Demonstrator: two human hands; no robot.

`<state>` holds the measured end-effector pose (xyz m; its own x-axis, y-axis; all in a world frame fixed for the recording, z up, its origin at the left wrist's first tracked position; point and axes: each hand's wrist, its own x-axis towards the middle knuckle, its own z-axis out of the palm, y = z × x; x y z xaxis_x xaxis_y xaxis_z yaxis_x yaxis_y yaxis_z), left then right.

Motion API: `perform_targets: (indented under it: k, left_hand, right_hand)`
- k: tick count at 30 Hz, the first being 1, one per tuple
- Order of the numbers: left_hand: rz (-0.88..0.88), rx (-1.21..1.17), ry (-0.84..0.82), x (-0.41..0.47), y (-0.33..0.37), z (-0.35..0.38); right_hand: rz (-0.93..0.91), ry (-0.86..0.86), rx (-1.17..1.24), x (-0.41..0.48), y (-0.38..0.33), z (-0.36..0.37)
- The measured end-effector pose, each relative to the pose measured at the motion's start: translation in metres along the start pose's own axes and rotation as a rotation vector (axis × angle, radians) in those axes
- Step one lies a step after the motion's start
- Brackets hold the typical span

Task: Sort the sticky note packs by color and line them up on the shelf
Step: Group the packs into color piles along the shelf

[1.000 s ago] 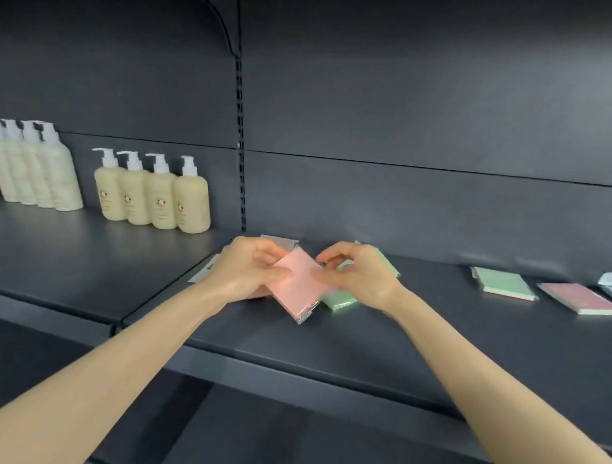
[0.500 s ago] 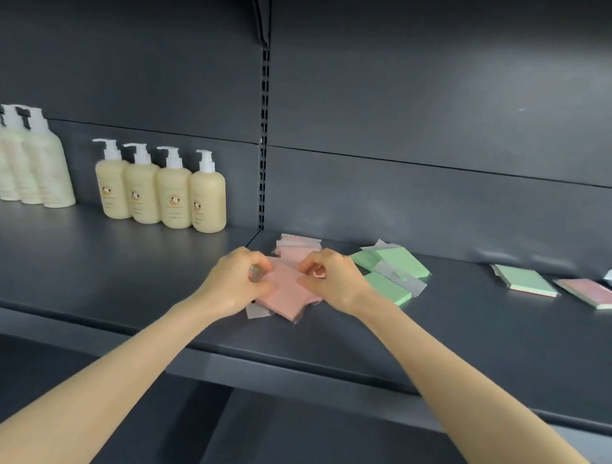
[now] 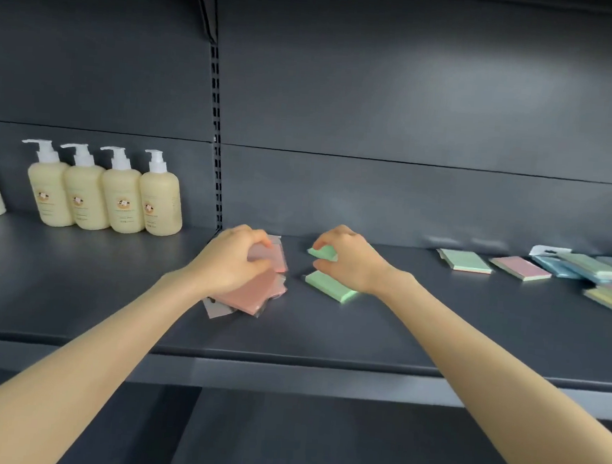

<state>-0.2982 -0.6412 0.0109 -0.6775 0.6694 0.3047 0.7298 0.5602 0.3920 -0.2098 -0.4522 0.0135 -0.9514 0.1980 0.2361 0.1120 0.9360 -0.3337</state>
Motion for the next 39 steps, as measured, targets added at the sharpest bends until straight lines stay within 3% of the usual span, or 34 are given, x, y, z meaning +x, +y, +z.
perform_targets:
  k: [15,27,39]
  left_hand:
    - [0.432,0.12,0.009,0.055,0.23,0.072]
    - [0.52,0.105,-0.026,0.057,0.418,0.18]
    - [0.503,0.093,-0.097,0.125,0.493,0.249]
  right_hand:
    - [0.334,0.221,-0.18,-0.15,0.167,-0.139]
    - [0.462,0.186,-0.25,-0.276,0.33,-0.217]
    - [0.477,0.157,-0.189,-0.275,0.443,-0.247]
